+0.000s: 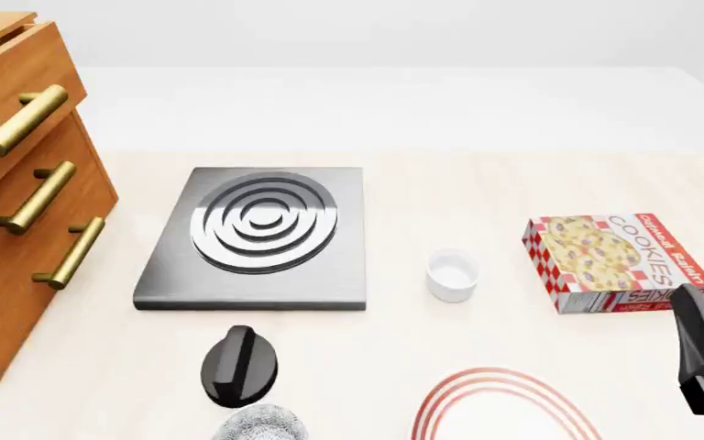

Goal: Pick the akita bowl on the wooden cabinet and place it on the plate.

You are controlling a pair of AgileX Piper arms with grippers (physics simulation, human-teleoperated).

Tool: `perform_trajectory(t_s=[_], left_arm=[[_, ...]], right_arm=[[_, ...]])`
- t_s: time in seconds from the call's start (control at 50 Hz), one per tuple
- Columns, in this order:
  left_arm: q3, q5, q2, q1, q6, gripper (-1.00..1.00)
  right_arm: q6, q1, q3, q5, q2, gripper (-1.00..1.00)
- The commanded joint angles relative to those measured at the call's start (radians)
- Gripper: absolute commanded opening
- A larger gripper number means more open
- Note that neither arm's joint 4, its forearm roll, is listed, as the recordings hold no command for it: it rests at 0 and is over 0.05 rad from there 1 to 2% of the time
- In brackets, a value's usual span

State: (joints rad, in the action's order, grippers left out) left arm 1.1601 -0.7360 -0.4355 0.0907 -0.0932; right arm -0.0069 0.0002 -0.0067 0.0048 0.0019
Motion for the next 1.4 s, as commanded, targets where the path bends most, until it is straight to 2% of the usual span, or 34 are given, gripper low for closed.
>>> perform_trajectory(t_s=[0.02,0.2,0.28,0.34,0.66,0.96,0.98,1.4], left_arm=[[0.082,-0.021,-0.071,0.065,-0.019,1.0],[0.074,0.007,-0.124,0.136,-0.039,1.0],[0.093,0.01,-0.148,0.153,-0.034,1.0],[0.111,0.019,-0.183,0.197,-0.038,1.0],[0.127,0.059,-0.251,0.319,-0.082,1.0],[0.113,0.156,-0.343,0.414,-0.1,1.0],[0.113,0.209,-0.414,0.47,-0.112,1.0],[0.166,0.203,-0.476,0.479,-0.132,1.0]], right_arm=[[0.0,0.0,0.0,0.0,0.0,1.0],[0.0,0.0,0.0,0.0,0.0,1.0],[0.0,0.0,0.0,0.0,0.0,1.0],[0.0,0.0,0.0,0.0,0.0,1.0],[0.0,0.0,0.0,0.0,0.0,1.0],[0.0,0.0,0.0,0.0,0.0,1.0],[0.0,0.0,0.0,0.0,0.0,1.0],[0.0,0.0,0.0,0.0,0.0,1.0]])
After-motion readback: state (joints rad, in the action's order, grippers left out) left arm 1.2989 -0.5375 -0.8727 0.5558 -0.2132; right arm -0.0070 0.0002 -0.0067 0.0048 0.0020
